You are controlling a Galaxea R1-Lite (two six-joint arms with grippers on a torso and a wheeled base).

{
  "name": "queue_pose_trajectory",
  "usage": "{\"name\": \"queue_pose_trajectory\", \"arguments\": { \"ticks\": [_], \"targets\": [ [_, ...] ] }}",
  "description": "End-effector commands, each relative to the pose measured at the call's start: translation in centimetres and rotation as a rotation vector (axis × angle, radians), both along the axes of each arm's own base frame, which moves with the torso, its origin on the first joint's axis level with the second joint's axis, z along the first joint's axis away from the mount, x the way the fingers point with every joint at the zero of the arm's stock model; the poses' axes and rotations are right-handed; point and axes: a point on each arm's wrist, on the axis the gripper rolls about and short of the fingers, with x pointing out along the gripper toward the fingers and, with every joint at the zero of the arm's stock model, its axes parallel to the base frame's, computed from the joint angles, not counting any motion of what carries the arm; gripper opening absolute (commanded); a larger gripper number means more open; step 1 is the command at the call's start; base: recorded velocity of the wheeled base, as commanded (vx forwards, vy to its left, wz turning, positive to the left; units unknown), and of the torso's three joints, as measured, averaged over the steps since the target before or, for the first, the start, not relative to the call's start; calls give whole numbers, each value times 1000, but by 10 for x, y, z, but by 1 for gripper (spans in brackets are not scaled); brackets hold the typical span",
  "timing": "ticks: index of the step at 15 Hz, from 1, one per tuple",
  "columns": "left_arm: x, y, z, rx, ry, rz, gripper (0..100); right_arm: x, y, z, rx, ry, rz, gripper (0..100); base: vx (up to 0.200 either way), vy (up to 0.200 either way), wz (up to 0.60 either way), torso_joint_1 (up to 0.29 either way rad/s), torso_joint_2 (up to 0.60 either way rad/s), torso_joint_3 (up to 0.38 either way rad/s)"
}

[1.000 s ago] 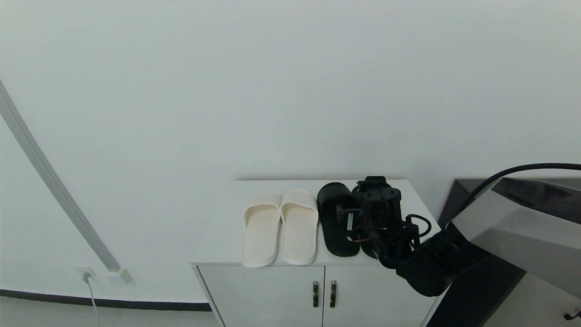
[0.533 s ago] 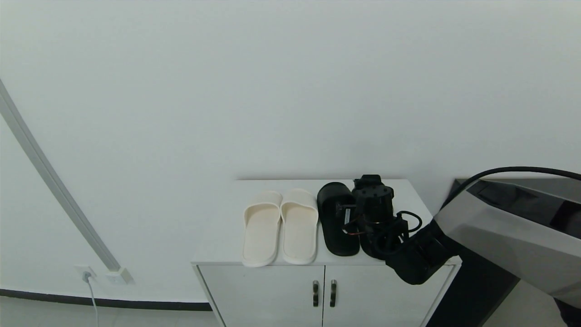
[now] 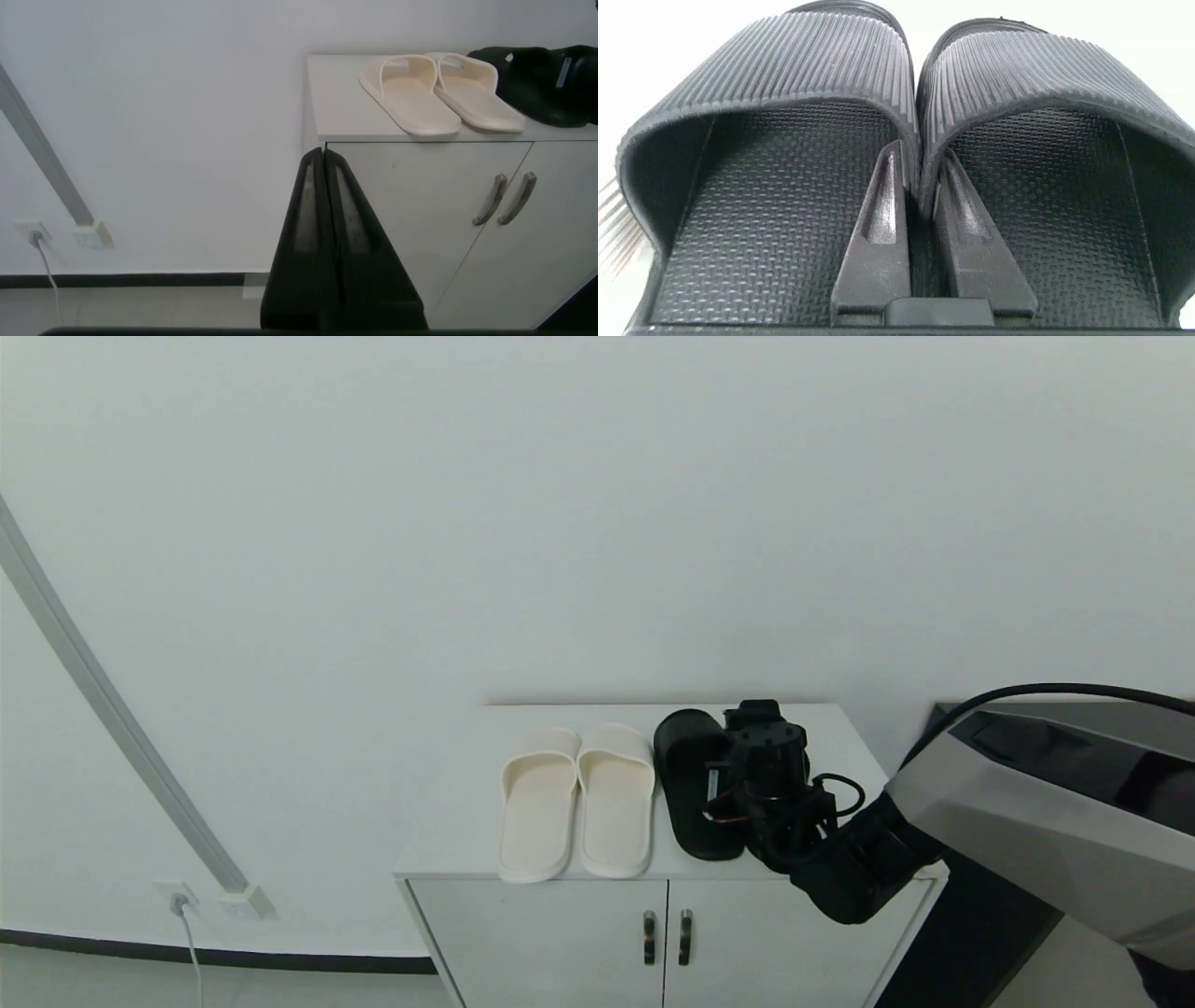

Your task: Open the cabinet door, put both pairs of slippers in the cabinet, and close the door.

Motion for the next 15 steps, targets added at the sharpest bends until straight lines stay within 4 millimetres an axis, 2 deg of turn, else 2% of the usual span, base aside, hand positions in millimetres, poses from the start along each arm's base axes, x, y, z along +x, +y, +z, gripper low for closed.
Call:
{"name": "queue_pose_trajectory", "arguments": {
  "ticks": [1,4,6,7,8,9,10,13,15],
  "targets": [
    [0,0,0,-1,1,2,0,-1,0,6,8,-10,1,0,0,0,0,0,0,0],
    [0,0,0,1,1,4,0,-10,-7,22,11,-26,1,0,0,0,0,0,0,0],
    [0,0,0,1,1,2,0,-35,-25,59,11,-81,31,0,0,0,0,0,0,0],
    [0,0,0,1,1,2,0,-44,-30,67,2,-91,57,0,0,0,0,0,0,0],
    [0,0,0,-2,1,7,0,-67,-41,81,1,-107,132,0,0,0,0,0,0,0],
    [0,0,0,-2,1,7,0,-79,-46,85,2,-105,172,0,0,0,0,0,0,0],
    [0,0,0,-2,1,5,0,-101,-56,95,13,-104,240,0,0,0,0,0,0,0],
    [0,0,0,-1,1,4,0,-157,-84,102,30,-56,470,0,0,0,0,0,0,0],
    [0,0,0,-1,1,2,0,-184,-97,106,34,-11,592,0,0,0,0,0,0,0]
  ]
}}
